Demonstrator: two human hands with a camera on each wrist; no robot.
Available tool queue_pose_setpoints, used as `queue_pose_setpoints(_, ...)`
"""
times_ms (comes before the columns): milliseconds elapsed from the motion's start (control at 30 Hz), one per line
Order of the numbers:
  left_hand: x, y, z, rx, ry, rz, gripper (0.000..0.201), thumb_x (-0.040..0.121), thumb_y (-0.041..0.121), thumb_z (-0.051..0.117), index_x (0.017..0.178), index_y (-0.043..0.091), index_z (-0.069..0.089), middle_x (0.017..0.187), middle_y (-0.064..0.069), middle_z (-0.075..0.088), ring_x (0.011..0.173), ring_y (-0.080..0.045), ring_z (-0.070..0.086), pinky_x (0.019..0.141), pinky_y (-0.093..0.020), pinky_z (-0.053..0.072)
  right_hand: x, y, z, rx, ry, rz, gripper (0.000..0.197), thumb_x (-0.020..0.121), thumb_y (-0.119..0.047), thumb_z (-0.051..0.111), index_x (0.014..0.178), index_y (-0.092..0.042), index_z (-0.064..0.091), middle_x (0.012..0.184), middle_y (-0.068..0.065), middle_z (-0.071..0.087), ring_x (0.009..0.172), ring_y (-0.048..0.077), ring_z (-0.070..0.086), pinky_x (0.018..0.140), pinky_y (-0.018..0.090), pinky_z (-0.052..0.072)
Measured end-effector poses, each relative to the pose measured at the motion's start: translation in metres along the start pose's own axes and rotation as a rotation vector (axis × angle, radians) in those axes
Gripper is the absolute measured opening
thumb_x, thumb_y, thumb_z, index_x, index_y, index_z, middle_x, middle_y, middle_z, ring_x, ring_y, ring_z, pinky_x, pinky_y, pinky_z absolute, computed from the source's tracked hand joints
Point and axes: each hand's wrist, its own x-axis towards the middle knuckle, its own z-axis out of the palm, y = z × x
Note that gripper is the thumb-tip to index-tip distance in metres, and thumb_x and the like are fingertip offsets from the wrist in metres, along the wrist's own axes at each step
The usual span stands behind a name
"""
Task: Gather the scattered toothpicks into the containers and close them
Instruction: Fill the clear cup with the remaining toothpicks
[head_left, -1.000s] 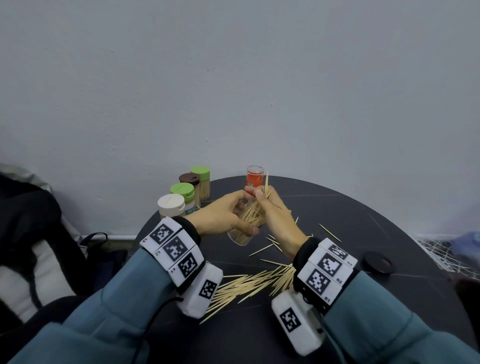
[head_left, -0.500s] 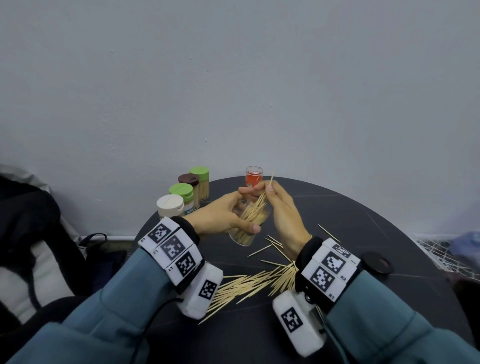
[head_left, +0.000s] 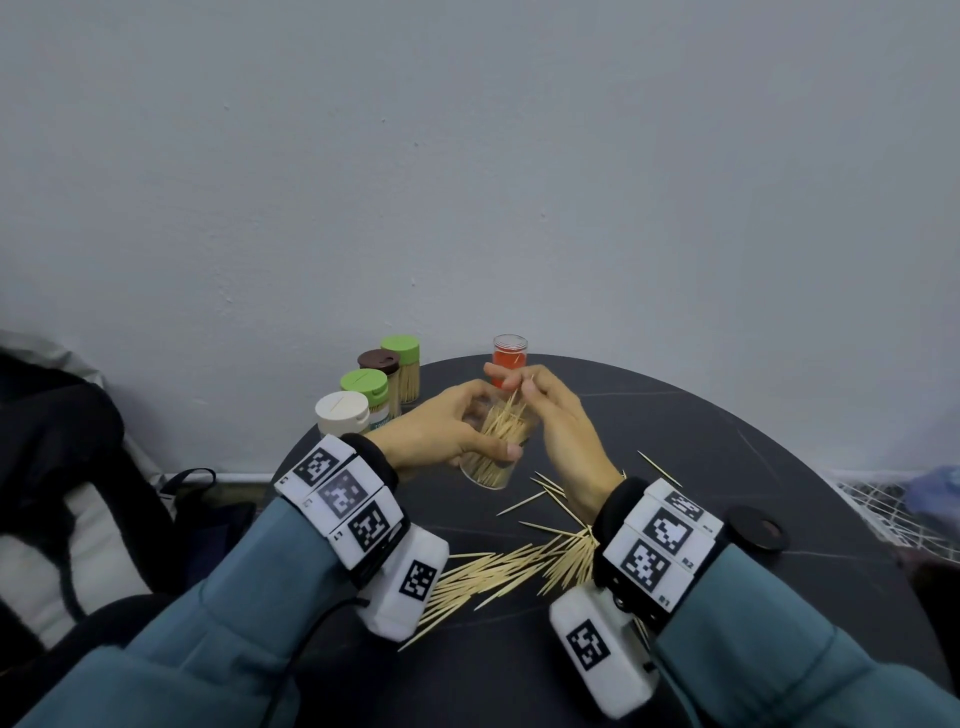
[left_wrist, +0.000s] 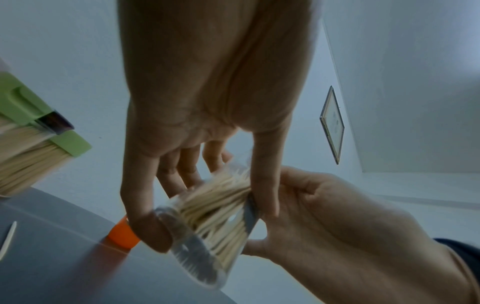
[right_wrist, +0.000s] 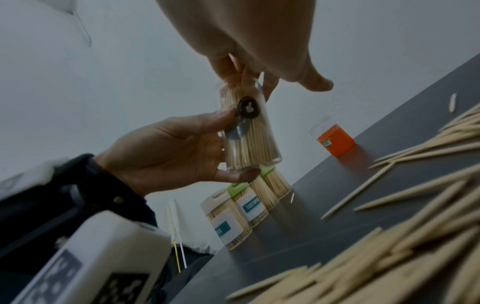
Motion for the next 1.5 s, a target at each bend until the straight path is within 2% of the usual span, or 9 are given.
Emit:
queue_pose_setpoints(100, 0.0, 0.0, -0.001, -0.005, 0.002, -0.001, 0.051, 0.078, 0.007, 0.074, 0.12, 0.018, 0.049, 0.098, 0.001, 0.062, 0.094, -0.013, 0.059, 0.075, -0.03, 0.048, 0.0, 0.002, 0.0, -0.024, 0.02, 0.0, 0.028, 0.101, -0.008, 0.03, 0.112, -0.01, 0.055, 0.121, -0.001, 0.055, 0.091, -0.014, 0.055, 0.069, 0.0, 0.042)
queue_pose_setpoints(233, -0.001, 0.0, -0.001, 0.019, -0.004, 0.001, 0.054, 0.077, 0.009, 0.075, 0.124, 0.018, 0.049, 0.099, 0.002, 0.062, 0.095, -0.013, 0.058, 0.076, -0.03, 0.047, 0.002, -0.005, -0.002, -0.089, 0.083, -0.034, 0.037, 0.102, -0.025, 0.03, 0.114, -0.014, 0.063, 0.112, -0.012, 0.057, 0.103, -0.009, 0.047, 0.067, -0.01, 0.032)
queue_pose_setpoints(400, -0.002, 0.001, 0.0, 0.059, -0.035, 0.016, 0.055, 0.077, 0.004, 0.074, 0.125, 0.013, 0.047, 0.098, 0.003, 0.061, 0.089, -0.008, 0.059, 0.074, -0.021, 0.047, 0.006, 0.0, -0.001, -0.164, 0.027, 0.075, 0.032, 0.1, -0.012, 0.036, 0.128, -0.016, 0.052, 0.129, -0.001, 0.051, 0.118, 0.01, 0.047, 0.072, 0.002, 0.042)
queue_pose_setpoints(467, -0.003, 0.002, -0.001, 0.072, -0.028, 0.028, 0.055, 0.077, 0.001, 0.074, 0.125, 0.011, 0.048, 0.094, 0.004, 0.06, 0.085, -0.005, 0.059, 0.068, -0.015, 0.047, 0.004, 0.002, 0.001, -0.167, -0.026, 0.15, 0.035, 0.099, -0.011, 0.037, 0.132, -0.018, 0.046, 0.126, -0.002, 0.049, 0.111, 0.007, 0.047, 0.067, 0.002, 0.043)
queue_pose_setpoints(567, -0.003, 0.003, -0.003, 0.088, -0.023, 0.04, 0.054, 0.076, 0.0, 0.074, 0.122, 0.011, 0.049, 0.093, 0.004, 0.06, 0.081, -0.003, 0.058, 0.06, -0.009, 0.045, 0.003, 0.002, 0.0, -0.173, -0.029, 0.206, 0.035, 0.099, -0.018, 0.04, 0.134, -0.02, 0.043, 0.127, -0.001, 0.047, 0.107, 0.006, 0.045, 0.073, 0.008, 0.038)
queue_pose_setpoints(767, -0.003, 0.002, -0.004, 0.095, -0.002, 0.055, 0.053, 0.073, -0.002, 0.075, 0.118, 0.013, 0.05, 0.094, 0.003, 0.061, 0.083, -0.005, 0.059, 0.064, -0.011, 0.046, 0.004, -0.004, -0.007, -0.236, -0.012, 0.228, 0.032, 0.099, -0.021, 0.041, 0.131, -0.017, 0.045, 0.12, -0.003, 0.049, 0.1, 0.001, 0.046, 0.065, 0.002, 0.038)
queue_pose_setpoints(967, -0.002, 0.003, -0.004, 0.07, 0.074, 0.058, 0.052, 0.071, 0.0, 0.078, 0.114, 0.016, 0.051, 0.098, 0.001, 0.06, 0.086, -0.007, 0.058, 0.064, -0.011, 0.048, 0.009, -0.005, -0.03, -0.405, 0.077, 0.224, 0.029, 0.099, -0.023, 0.04, 0.125, -0.013, 0.049, 0.122, 0.002, 0.056, 0.119, 0.014, 0.048, 0.092, 0.024, 0.031)
queue_pose_setpoints(1233, 0.001, 0.006, 0.0, 0.064, 0.067, 0.064, 0.052, 0.071, 0.001, 0.078, 0.112, 0.017, 0.052, 0.101, -0.002, 0.061, 0.092, -0.011, 0.059, 0.072, -0.016, 0.05, -0.012, -0.007, -0.074, -1.319, -0.696, 0.485, 0.078, 0.085, -0.001, 0.056, 0.148, -0.024, 0.016, 0.153, 0.003, 0.025, 0.139, 0.019, 0.028, 0.109, 0.03, 0.032)
queue_pose_setpoints(1500, 0.002, 0.008, 0.005, 0.079, 0.047, 0.057, 0.052, 0.072, 0.001, 0.077, 0.116, 0.015, 0.052, 0.102, -0.001, 0.06, 0.094, -0.012, 0.057, 0.073, -0.019, 0.048, -0.025, -0.008, -0.07, -1.45, -0.827, 0.349, 0.09, 0.081, -0.014, 0.069, 0.15, -0.016, 0.011, 0.153, 0.004, 0.02, 0.14, 0.02, 0.023, 0.115, 0.034, 0.023)
